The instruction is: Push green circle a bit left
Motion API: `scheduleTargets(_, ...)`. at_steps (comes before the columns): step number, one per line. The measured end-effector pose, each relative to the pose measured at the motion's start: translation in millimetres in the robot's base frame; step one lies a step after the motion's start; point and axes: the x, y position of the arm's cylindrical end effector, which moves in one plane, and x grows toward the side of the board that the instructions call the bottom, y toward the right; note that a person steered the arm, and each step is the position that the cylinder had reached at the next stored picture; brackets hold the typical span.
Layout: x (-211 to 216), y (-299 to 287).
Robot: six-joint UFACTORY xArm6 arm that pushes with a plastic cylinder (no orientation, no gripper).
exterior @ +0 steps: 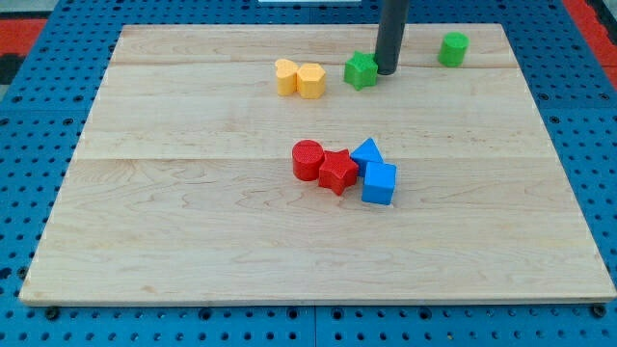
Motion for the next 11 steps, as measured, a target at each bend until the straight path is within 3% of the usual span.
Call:
scheduleTargets(3,0,-39)
scheduleTargets(6,0,132)
scheduleTargets(7,-11,155)
scheduleTargets(11,-48,127)
